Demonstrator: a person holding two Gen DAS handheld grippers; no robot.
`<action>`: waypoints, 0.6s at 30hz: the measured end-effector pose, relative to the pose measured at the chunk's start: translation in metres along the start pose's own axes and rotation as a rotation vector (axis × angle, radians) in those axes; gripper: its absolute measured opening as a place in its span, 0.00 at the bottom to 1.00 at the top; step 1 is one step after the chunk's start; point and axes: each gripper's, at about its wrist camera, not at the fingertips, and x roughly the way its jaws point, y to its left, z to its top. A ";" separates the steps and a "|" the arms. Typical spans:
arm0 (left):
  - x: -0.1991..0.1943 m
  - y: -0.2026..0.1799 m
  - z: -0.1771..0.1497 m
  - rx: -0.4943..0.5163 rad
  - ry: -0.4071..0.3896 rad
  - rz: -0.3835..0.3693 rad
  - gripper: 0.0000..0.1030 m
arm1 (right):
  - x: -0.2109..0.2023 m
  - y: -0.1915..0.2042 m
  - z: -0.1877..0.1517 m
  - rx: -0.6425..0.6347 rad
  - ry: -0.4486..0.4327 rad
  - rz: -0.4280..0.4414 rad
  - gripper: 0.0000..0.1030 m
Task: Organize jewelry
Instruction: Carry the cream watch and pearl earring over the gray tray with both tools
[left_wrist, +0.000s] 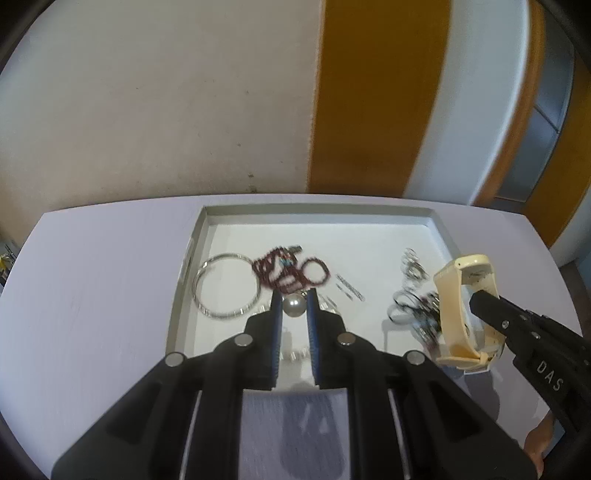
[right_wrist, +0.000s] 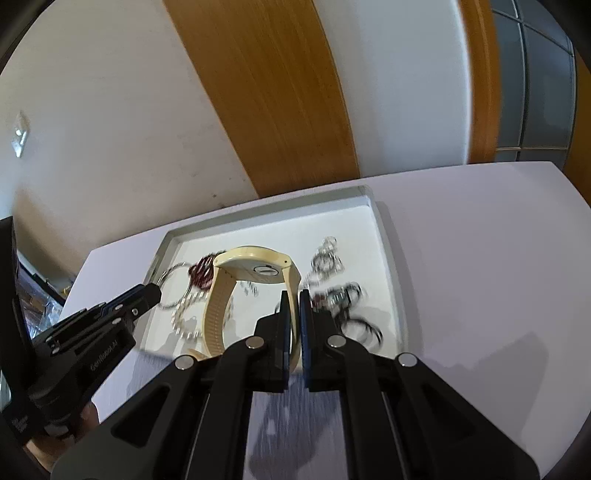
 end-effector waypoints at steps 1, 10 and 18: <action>0.008 0.001 0.005 -0.003 0.008 0.004 0.13 | 0.007 0.001 0.003 -0.001 0.004 -0.005 0.05; 0.053 -0.002 0.029 -0.004 0.044 0.004 0.13 | 0.053 0.000 0.018 0.011 0.057 -0.025 0.05; 0.073 -0.011 0.029 -0.001 0.090 0.006 0.14 | 0.059 -0.008 0.015 0.024 0.078 -0.040 0.27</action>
